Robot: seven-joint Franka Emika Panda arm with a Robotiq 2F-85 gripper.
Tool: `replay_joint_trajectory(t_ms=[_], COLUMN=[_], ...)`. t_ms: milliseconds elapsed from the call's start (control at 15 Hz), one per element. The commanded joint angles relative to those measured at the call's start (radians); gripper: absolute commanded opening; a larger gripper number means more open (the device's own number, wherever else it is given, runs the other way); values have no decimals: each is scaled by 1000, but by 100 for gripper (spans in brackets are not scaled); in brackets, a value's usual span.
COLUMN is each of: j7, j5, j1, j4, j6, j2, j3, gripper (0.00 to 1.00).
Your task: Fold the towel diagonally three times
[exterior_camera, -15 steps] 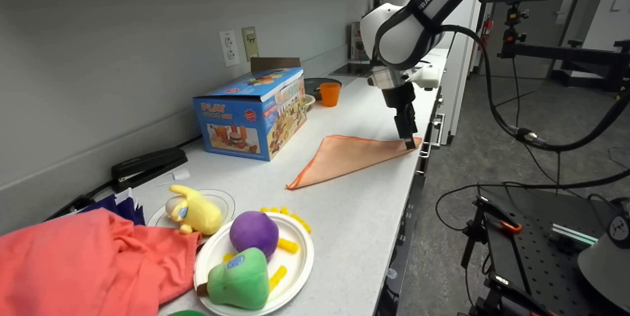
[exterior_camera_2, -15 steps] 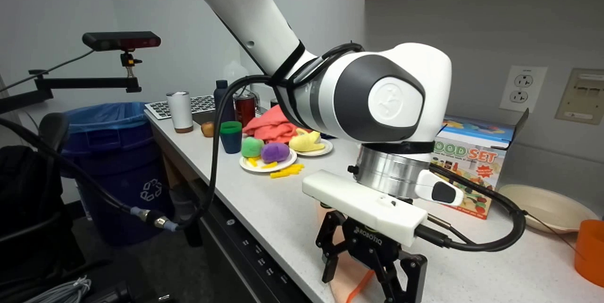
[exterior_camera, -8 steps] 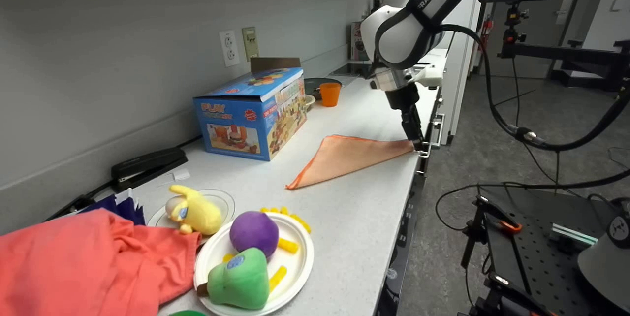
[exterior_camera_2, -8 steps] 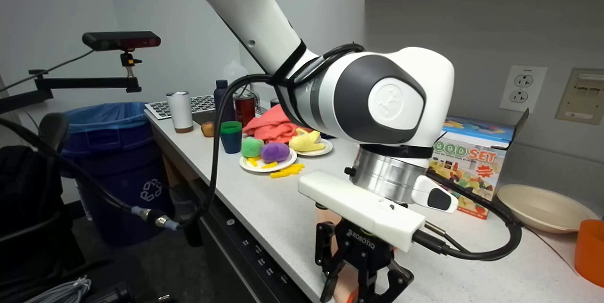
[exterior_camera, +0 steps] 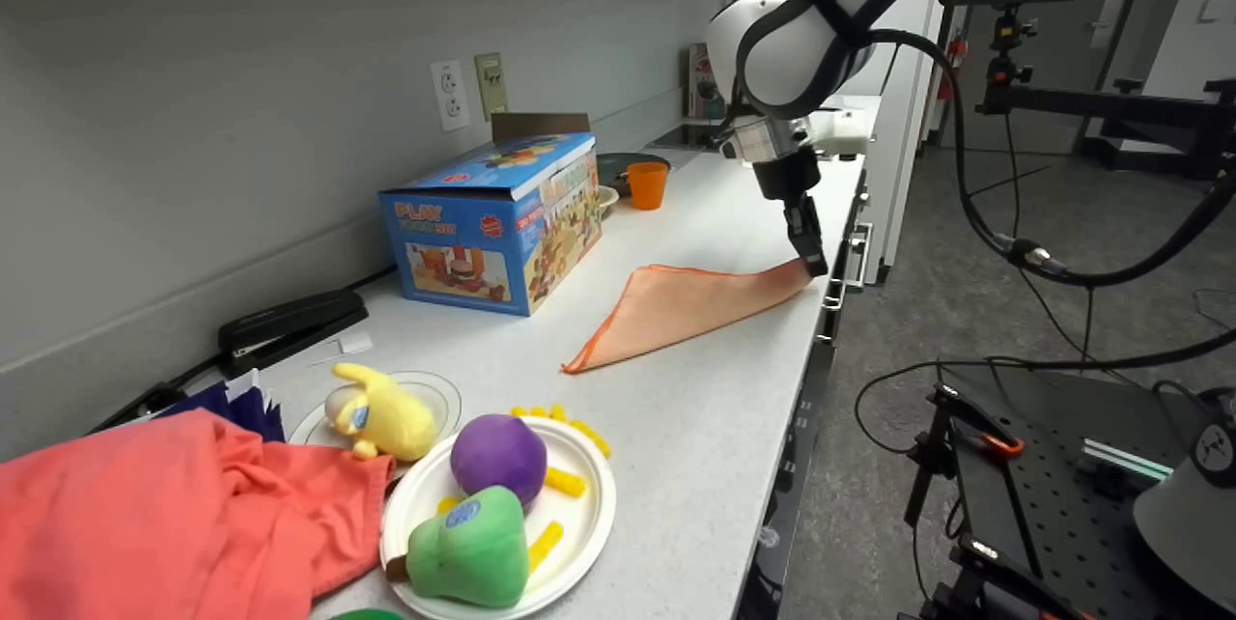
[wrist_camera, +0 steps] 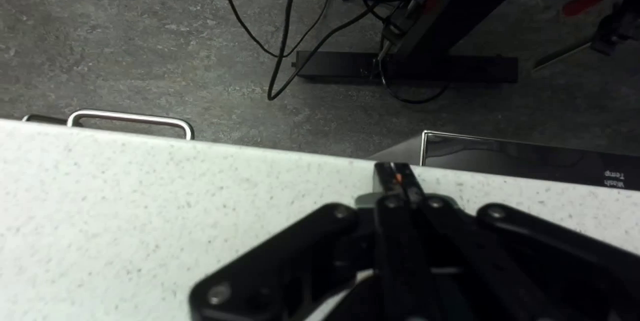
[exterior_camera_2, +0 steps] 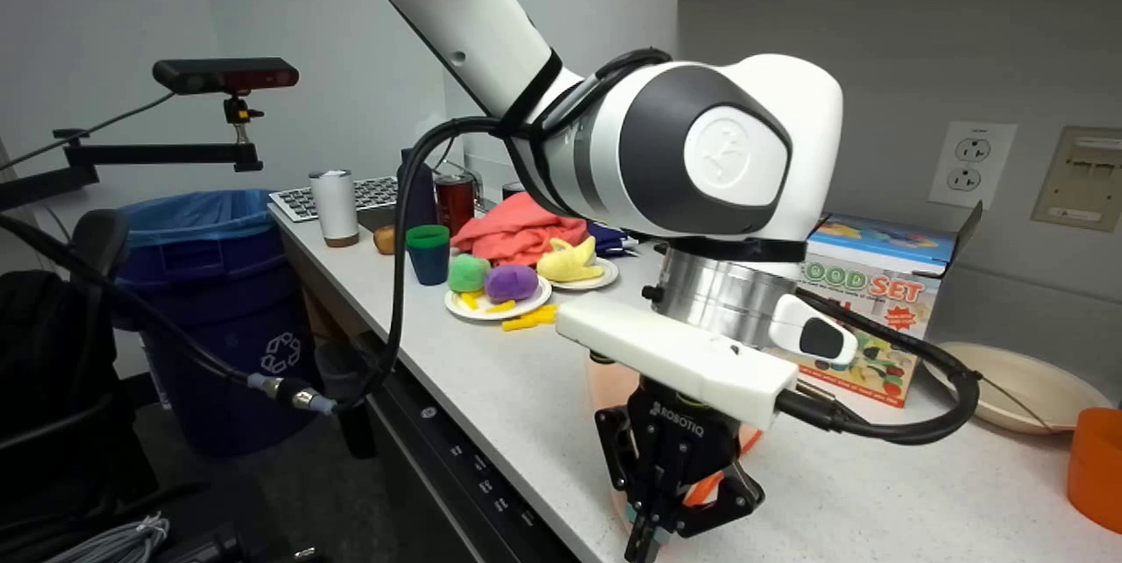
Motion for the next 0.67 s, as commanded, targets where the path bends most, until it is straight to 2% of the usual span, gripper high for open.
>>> replay_joint_trajectory(t_ms=[0, 267, 600], j7=[30, 88, 146], j5=[-73, -141, -146], j1=[21, 57, 123], j4=[8, 9, 7], j6=[-34, 13, 51], j2=[-73, -152, -218], j3=[6, 39, 108], gripper=[1, 1, 1])
